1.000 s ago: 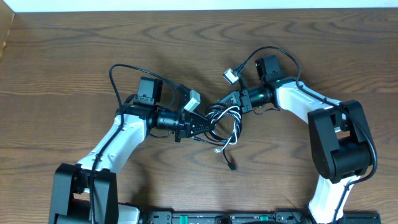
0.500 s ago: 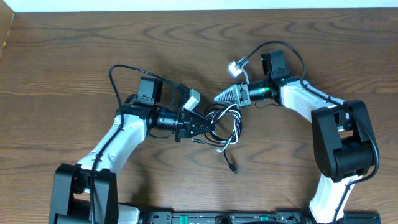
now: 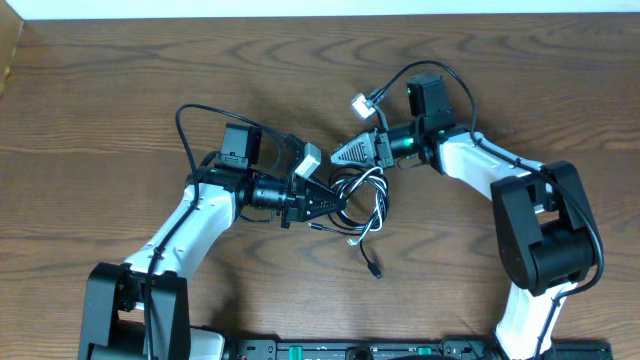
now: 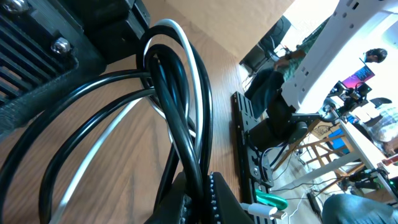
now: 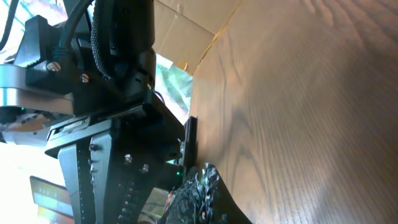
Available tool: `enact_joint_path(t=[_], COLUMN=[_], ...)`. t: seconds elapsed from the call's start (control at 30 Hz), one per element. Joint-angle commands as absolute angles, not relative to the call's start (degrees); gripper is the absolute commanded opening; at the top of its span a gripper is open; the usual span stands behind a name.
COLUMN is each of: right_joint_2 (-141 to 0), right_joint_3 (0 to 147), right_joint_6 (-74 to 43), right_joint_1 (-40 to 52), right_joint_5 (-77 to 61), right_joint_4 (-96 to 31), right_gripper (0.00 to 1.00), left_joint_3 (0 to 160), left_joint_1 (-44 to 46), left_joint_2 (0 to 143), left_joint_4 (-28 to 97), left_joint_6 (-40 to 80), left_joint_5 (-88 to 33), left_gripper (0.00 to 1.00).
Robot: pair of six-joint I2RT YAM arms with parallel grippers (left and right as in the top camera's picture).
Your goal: Untangle cables
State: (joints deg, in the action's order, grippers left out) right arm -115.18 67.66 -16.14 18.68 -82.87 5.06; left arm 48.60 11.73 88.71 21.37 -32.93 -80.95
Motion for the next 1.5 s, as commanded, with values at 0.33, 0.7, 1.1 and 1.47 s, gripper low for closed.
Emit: enact_joint_path(t=[0.33, 0.7, 1.1, 1.47], right_joint_2=[-115.9, -115.9, -115.9, -115.9], right_joint_3=[67.7, 67.7, 67.7, 67.7], right_joint_6=[-24.4, -24.4, -15.1, -8.8], right_joint_1=[18.9, 19.6, 19.6, 19.6], right_joint_5=[-89.5, -89.5, -89.5, -81.5], right_joint_4=[9.0, 4.1, -5.1, -14.6], right_gripper=[0.01, 0.01, 0.01, 0.01], left_joint_3=[49.7, 49.7, 49.7, 49.7], left_joint_1=[11.6, 11.5, 11.5, 11.5], left_joint_2=[87.9, 87.9, 87.9, 87.9], left_joint_4=[21.1, 20.0, 8.5, 8.0], left_joint_6=[-32.7, -32.6, -18.7, -18.1], left_joint_5=[-82.9, -75.5, -69.4, -69.4], left_gripper=[0.08, 0.08, 0.07, 0.07])
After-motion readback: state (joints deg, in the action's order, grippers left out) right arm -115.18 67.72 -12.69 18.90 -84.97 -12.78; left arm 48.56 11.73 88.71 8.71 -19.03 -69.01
